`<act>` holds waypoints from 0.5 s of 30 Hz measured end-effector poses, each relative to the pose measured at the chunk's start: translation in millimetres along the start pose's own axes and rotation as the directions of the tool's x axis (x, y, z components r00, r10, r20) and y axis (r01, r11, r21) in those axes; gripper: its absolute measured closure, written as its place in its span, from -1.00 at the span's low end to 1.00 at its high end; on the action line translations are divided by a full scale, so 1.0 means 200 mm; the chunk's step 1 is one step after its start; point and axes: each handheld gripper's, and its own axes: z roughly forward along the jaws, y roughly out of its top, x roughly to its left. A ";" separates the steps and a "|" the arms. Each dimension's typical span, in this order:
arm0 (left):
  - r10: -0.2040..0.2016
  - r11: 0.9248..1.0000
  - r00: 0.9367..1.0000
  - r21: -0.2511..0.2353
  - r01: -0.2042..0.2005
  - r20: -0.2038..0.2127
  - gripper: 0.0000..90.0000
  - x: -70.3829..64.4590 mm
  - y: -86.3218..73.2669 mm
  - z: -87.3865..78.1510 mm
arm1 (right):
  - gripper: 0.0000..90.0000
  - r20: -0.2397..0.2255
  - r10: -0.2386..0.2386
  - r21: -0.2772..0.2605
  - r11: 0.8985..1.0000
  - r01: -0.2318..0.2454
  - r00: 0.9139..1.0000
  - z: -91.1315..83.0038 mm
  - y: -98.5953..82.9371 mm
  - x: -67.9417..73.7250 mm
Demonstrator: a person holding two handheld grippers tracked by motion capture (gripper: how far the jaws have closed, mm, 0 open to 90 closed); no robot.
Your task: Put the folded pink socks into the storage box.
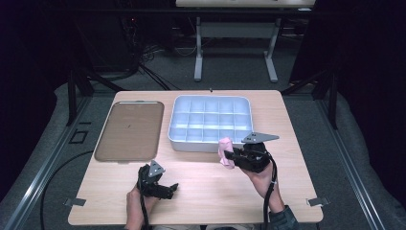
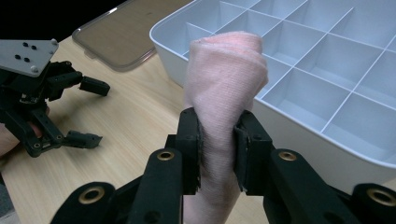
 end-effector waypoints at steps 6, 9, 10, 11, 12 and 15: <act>0.000 1.000 1.000 0.000 0.000 0.000 -1.00 0.00 0.00 0.00 | 0.64 0.011 -0.002 -0.013 1.000 0.002 1.000 -0.02 0.03 -0.02; 0.000 1.000 1.000 0.000 0.000 0.000 -1.00 0.00 0.00 0.00 | 0.64 0.021 0.001 -0.023 1.000 0.000 1.000 -0.03 0.05 -0.04; 0.000 1.000 1.000 0.000 0.000 0.000 -1.00 0.00 0.00 0.00 | 0.64 0.024 0.000 -0.027 1.000 0.001 1.000 -0.03 0.06 -0.04; 0.000 1.000 1.000 0.000 0.000 0.000 -1.00 0.00 0.00 0.00 | 0.64 0.025 -0.001 -0.026 1.000 0.001 1.000 -0.04 0.06 -0.05; 0.000 1.000 1.000 0.000 0.000 0.000 -1.00 0.00 0.00 0.00 | 0.64 0.028 0.001 -0.029 1.000 0.000 1.000 -0.04 0.07 -0.05; 0.001 1.000 1.000 0.000 -0.001 0.001 -1.00 0.00 0.00 0.00 | 0.64 0.035 0.003 -0.038 0.999 -0.002 0.999 -0.05 0.09 -0.07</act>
